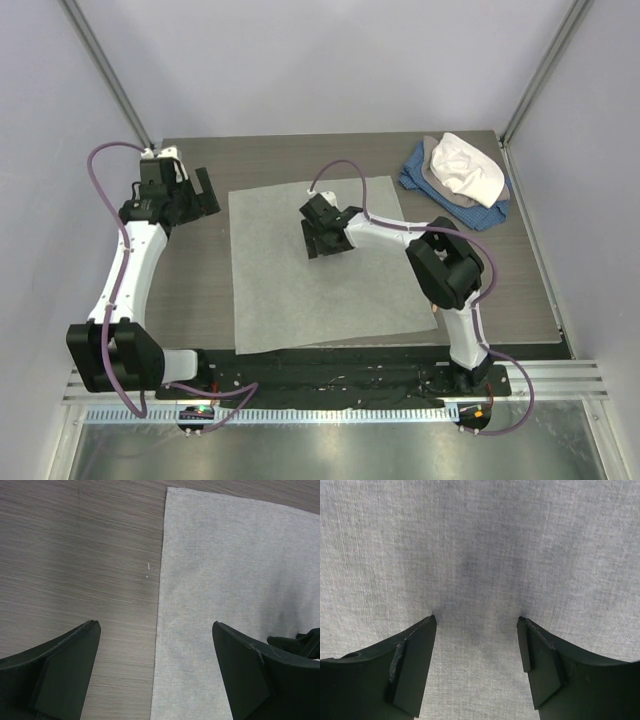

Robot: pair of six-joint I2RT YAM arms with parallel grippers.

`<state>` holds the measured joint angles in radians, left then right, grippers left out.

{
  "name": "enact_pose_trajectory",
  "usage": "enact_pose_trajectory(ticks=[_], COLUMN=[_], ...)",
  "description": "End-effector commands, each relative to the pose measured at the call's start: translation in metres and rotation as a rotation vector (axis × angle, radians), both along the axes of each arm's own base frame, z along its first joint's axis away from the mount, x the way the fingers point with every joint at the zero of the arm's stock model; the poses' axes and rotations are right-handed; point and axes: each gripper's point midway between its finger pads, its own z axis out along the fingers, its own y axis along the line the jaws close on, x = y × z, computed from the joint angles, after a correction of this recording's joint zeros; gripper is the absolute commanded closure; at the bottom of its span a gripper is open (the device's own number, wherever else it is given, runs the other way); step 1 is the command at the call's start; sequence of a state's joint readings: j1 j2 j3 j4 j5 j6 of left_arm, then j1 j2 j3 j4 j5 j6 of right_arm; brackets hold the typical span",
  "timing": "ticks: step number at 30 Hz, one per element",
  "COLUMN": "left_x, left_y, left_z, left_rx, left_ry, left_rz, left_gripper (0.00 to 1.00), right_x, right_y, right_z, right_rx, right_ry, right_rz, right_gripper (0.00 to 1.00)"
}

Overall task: Fold the napkin, place the utensils inside, and roll it up
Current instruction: Flatten the napkin out

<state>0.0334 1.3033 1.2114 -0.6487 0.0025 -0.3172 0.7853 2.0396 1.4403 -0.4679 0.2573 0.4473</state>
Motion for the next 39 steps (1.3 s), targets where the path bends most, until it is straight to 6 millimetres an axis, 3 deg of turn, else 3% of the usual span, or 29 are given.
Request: enact_pose_trajectory(ticks=[1,7,13,17,23,29,30,32,33,37,39], left_x=[0.01,0.008,0.008,0.008,0.007,0.014,0.015,0.014,0.012,0.003,-0.003], left_y=[0.01,0.015,0.014,0.014,0.011,0.011,0.013,0.026,0.03,0.055,0.065], left_z=[0.016,0.01,0.008,0.009,0.012,0.031,0.034,0.035,0.032,0.023,0.018], left_rx=[0.054,0.073,0.069,0.066,0.048,-0.052,-0.07,-0.102,-0.108,-0.093,-0.073], left_ry=[-0.068,-0.06,-0.058,-0.059,-0.076,-0.126,-0.131,-0.136,-0.132,-0.13,-0.115], left_rz=[0.01,0.028,0.025,0.026,0.021,0.033,0.04,0.073,0.09,0.167,0.201], left_gripper=[0.0,0.0,0.0,0.0,0.0,0.0,0.0,0.0,0.0,0.0,0.0], right_x=[0.02,0.03,0.057,0.078,0.107,0.128,0.133,0.132,0.129,0.1,0.073], right_y=[0.014,0.019,0.02,0.023,0.025,0.043,0.045,0.053,0.055,0.072,0.087], right_z=[0.003,-0.021,-0.035,-0.039,-0.029,0.022,0.043,0.068,0.095,0.142,0.14], right_rx=[0.01,-0.001,0.041,0.064,0.093,0.158,0.17,0.194,0.208,0.24,0.246], right_ry=[-0.052,-0.017,0.011,0.009,-0.02,-0.101,-0.14,-0.177,-0.223,-0.286,-0.261], right_rz=[-0.024,-0.046,-0.096,-0.104,-0.126,-0.011,0.016,0.06,0.093,0.213,0.281], right_gripper=[0.26,0.26,0.26,0.26,0.26,0.26,0.26,0.26,0.26,0.26,0.26])
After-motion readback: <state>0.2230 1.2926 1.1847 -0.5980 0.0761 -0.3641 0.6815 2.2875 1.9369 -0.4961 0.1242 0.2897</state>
